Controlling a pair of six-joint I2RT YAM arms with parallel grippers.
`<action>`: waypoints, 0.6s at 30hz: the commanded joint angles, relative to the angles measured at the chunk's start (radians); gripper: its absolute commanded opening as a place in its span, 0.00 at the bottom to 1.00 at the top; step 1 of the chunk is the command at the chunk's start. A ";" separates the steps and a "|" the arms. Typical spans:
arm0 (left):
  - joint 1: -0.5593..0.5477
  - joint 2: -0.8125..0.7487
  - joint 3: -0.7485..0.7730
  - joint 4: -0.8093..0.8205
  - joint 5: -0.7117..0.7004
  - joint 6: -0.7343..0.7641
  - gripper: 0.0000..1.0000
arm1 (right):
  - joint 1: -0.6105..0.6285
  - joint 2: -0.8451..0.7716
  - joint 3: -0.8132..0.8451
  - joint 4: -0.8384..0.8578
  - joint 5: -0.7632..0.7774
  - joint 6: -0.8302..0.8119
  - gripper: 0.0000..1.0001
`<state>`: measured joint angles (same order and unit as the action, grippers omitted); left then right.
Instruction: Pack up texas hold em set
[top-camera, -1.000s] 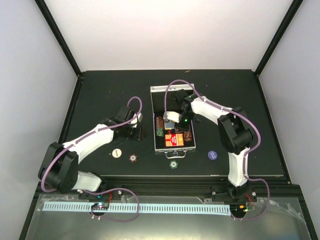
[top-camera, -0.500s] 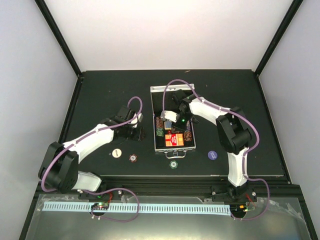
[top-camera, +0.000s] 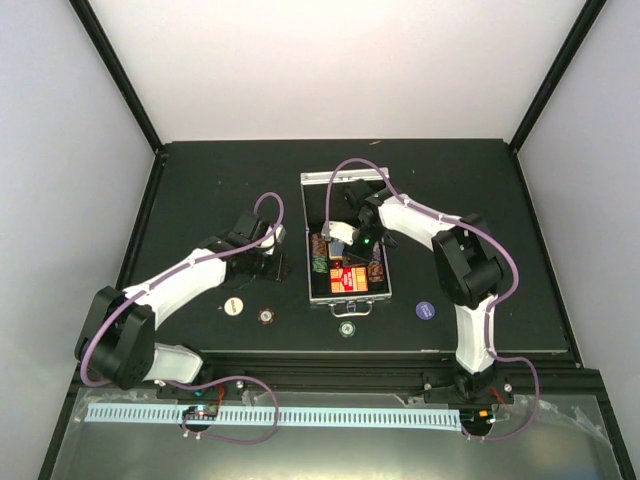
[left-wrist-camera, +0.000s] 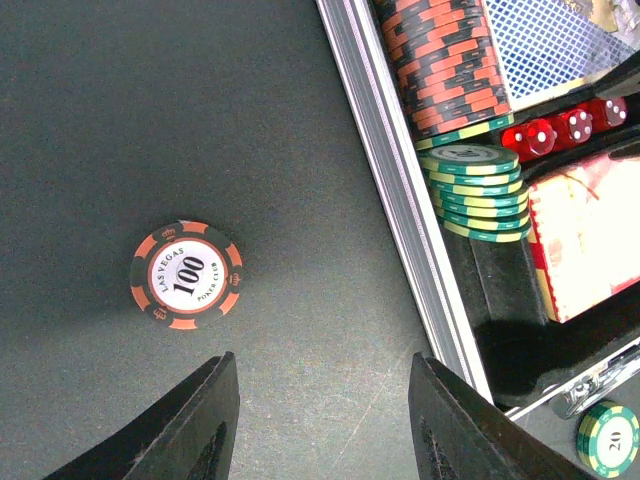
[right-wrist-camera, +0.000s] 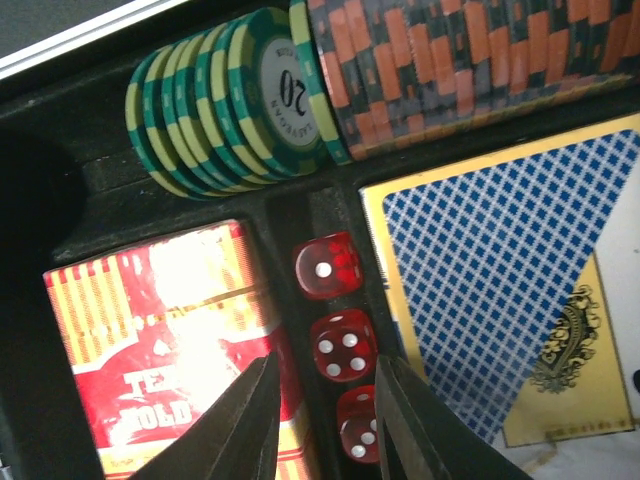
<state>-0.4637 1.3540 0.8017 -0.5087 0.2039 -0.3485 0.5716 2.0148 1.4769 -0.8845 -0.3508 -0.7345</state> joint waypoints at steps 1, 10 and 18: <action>0.008 -0.023 0.002 -0.006 0.000 -0.004 0.49 | 0.001 -0.036 0.020 -0.052 -0.050 -0.006 0.30; 0.010 -0.029 0.020 -0.098 -0.073 -0.026 0.57 | 0.001 -0.203 -0.089 -0.088 -0.057 -0.061 0.39; 0.017 -0.053 0.045 -0.249 -0.165 -0.047 0.64 | 0.001 -0.340 -0.214 -0.109 -0.030 -0.107 0.46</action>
<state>-0.4583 1.3365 0.8028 -0.6403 0.1173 -0.3698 0.5716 1.7199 1.3109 -0.9733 -0.3878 -0.8055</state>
